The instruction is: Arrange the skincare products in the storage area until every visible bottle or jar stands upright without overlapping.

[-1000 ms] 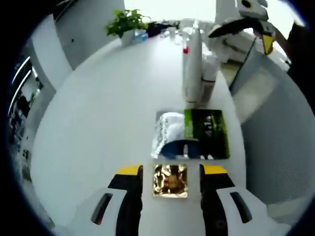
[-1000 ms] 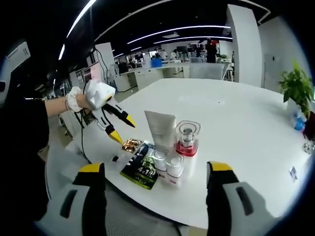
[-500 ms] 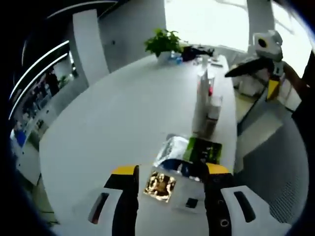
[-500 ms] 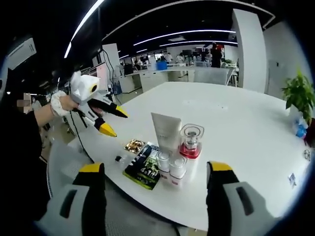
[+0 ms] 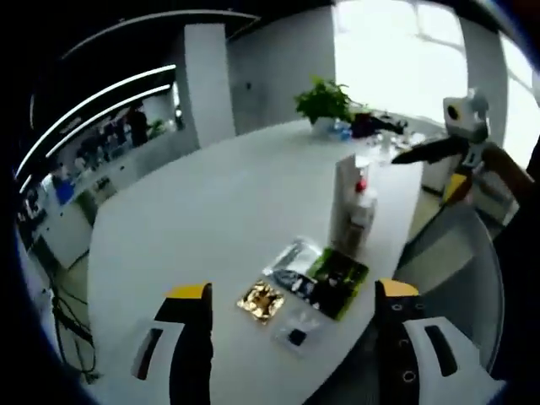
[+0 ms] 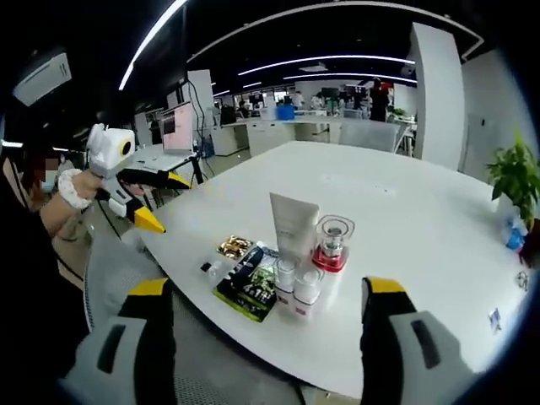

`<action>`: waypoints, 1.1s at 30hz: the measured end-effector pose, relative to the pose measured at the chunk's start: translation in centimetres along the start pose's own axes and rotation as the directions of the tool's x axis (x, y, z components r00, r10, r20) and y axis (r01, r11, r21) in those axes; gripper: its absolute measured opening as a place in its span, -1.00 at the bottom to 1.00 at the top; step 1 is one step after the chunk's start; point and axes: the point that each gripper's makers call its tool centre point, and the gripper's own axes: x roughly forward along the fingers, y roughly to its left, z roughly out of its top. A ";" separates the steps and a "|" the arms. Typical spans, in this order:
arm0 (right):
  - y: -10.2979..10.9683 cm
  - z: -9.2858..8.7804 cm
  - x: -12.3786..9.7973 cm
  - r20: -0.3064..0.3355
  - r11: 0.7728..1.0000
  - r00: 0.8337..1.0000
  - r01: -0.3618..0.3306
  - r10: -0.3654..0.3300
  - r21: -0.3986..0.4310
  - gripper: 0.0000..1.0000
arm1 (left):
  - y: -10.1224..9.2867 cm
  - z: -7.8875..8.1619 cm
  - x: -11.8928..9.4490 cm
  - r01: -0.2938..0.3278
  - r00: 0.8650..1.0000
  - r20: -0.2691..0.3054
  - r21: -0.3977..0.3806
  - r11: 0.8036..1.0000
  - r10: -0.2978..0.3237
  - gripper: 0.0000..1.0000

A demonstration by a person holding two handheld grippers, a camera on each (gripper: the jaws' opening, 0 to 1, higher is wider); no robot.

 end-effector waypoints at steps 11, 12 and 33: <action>0.5 -0.8 -0.6 -0.008 0.998 0.998 0.067 -0.067 0.005 0.99 | 0.9 -2.2 -4.2 -0.043 0.998 0.050 -0.087 0.995 0.047 0.70; 0.6 -0.9 -0.7 -0.008 0.997 0.997 0.071 -0.071 0.002 0.99 | 0.8 -2.5 -4.4 -0.042 0.998 0.046 -0.099 0.994 0.047 0.71; 4.2 -0.7 -2.5 0.019 0.990 0.990 0.139 -0.140 0.028 0.99 | 0.4 -4.8 -9.2 -0.149 0.987 0.041 -0.166 0.975 0.158 0.94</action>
